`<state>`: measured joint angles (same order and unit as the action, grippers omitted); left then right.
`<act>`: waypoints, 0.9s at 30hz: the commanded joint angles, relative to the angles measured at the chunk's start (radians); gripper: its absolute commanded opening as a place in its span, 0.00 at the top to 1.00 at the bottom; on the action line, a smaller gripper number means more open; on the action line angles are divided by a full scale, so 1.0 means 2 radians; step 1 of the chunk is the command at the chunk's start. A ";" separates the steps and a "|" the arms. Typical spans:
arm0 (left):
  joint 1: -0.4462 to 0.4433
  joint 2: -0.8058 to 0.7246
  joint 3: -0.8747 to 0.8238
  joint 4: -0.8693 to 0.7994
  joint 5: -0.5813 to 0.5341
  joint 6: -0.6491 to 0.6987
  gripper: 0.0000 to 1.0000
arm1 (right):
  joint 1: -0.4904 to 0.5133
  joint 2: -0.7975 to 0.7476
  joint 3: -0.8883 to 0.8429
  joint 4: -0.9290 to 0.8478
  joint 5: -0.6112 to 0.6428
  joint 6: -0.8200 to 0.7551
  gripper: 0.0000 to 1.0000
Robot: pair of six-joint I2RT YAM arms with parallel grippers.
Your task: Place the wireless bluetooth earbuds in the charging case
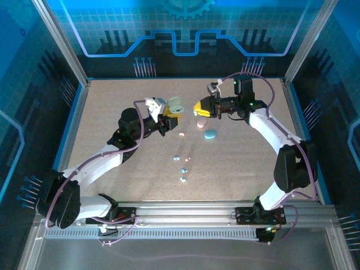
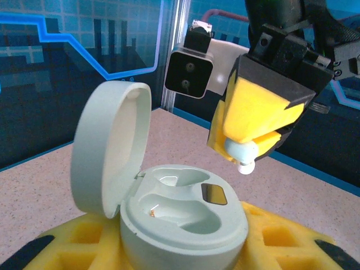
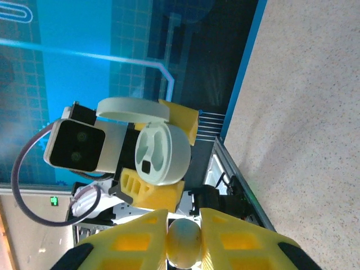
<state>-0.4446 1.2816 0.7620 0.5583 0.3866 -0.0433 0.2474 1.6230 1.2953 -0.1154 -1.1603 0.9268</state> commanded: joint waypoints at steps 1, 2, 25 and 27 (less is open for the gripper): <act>-0.007 0.010 -0.005 0.016 0.010 0.022 0.69 | -0.001 -0.018 0.020 -0.015 0.019 0.009 0.79; -0.008 0.012 -0.004 0.015 0.010 0.026 0.69 | 0.001 -0.020 0.021 -0.016 0.024 0.012 0.79; -0.023 0.080 -0.011 0.142 0.036 0.052 0.69 | 0.033 -0.025 0.047 -0.060 0.076 -0.006 0.79; -0.023 0.079 -0.009 0.139 0.048 0.046 0.69 | 0.034 -0.025 0.052 -0.068 0.078 -0.015 0.79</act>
<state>-0.4835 1.4410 0.7479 0.7845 0.4202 0.0528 0.3012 1.5932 1.3579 -0.2062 -1.0180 0.9421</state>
